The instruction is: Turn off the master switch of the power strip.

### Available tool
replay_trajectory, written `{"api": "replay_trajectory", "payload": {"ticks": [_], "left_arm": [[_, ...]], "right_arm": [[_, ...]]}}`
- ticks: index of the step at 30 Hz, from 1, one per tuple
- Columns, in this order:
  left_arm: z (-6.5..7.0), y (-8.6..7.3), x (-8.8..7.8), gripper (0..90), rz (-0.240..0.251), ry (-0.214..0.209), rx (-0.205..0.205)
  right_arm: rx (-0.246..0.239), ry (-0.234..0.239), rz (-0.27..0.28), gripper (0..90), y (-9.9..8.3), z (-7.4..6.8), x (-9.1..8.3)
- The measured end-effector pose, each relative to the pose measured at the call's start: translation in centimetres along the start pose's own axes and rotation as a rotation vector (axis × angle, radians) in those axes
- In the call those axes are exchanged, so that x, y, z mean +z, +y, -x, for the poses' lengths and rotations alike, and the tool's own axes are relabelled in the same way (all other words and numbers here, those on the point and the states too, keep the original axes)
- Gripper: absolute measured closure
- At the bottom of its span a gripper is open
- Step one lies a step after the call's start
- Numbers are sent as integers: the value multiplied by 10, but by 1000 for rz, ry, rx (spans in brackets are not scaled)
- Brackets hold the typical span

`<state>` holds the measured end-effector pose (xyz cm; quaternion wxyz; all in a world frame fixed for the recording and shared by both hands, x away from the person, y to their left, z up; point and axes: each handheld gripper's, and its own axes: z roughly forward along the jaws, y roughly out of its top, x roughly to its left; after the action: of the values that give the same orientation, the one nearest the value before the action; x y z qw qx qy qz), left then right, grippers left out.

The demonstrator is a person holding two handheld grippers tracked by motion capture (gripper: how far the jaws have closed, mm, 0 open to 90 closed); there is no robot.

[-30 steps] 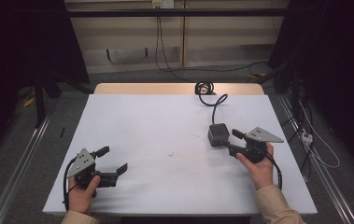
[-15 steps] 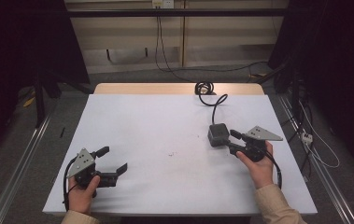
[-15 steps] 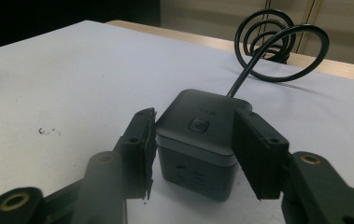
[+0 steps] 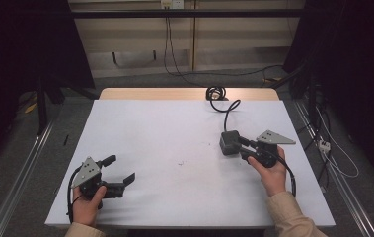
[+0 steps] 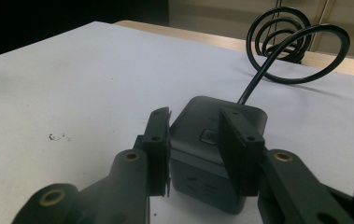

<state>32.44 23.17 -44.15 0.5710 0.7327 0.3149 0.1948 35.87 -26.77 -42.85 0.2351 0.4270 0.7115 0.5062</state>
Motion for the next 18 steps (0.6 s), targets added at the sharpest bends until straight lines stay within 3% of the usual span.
{"api": "replay_trajectory", "payload": {"ticks": [7, 9, 18], "left_arm": [[1, 0, 0, 37, 1, -1, -2], [1, 0, 0, 37, 1, -1, -3], [1, 0, 0, 37, 1, -2, -1]], "right_arm": [[9, -9, -2, 695, 1, 2, -1], [20, 13, -6, 709, 0, 3, 0], [26, -7, 9, 736, 3, 4, -1]]}}
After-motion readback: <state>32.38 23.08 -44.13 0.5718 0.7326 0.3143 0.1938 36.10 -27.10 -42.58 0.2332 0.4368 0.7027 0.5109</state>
